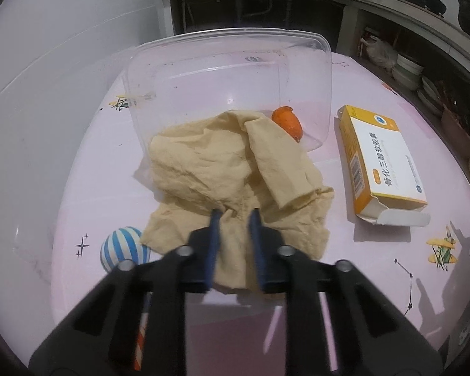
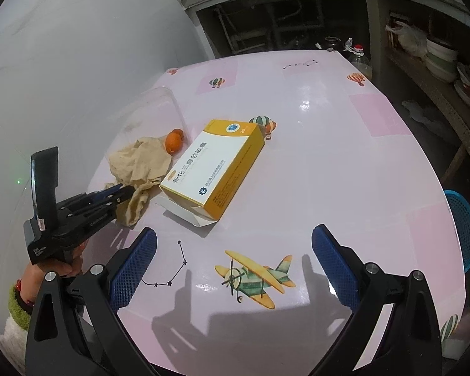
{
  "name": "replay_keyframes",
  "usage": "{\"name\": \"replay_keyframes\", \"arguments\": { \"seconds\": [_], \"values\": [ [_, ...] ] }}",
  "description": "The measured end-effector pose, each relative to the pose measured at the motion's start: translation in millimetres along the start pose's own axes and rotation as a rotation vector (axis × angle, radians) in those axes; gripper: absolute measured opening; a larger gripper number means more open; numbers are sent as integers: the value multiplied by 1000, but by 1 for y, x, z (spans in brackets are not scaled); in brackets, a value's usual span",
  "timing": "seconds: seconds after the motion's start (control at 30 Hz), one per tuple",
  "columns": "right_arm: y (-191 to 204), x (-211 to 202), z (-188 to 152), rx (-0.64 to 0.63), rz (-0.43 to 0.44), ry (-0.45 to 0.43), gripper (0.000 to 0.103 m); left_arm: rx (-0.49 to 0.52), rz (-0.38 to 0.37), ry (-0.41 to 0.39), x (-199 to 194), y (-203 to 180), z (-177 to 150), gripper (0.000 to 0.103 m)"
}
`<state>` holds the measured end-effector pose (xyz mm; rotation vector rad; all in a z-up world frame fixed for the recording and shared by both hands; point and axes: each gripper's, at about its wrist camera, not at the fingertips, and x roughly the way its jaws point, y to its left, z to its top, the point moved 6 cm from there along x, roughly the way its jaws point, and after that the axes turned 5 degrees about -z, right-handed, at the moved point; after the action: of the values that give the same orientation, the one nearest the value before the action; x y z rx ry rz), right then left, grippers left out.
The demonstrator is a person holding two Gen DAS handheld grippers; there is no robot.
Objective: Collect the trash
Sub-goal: 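Grasp the beige cloth with the left tool while the right tool grasps the yellow medicine box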
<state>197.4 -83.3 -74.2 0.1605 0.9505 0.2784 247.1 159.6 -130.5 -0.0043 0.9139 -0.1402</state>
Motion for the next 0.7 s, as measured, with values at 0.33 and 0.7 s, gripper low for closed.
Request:
{"name": "replay_keyframes", "arguments": {
  "seconds": [0.33,0.7],
  "values": [
    [0,-11,11,-1,3,-18,96,18,-58,10,-32,-15,-42,3],
    [21,74,63,69,26,132,96,-5,-86,24,-54,-26,-70,3]
  ]
}}
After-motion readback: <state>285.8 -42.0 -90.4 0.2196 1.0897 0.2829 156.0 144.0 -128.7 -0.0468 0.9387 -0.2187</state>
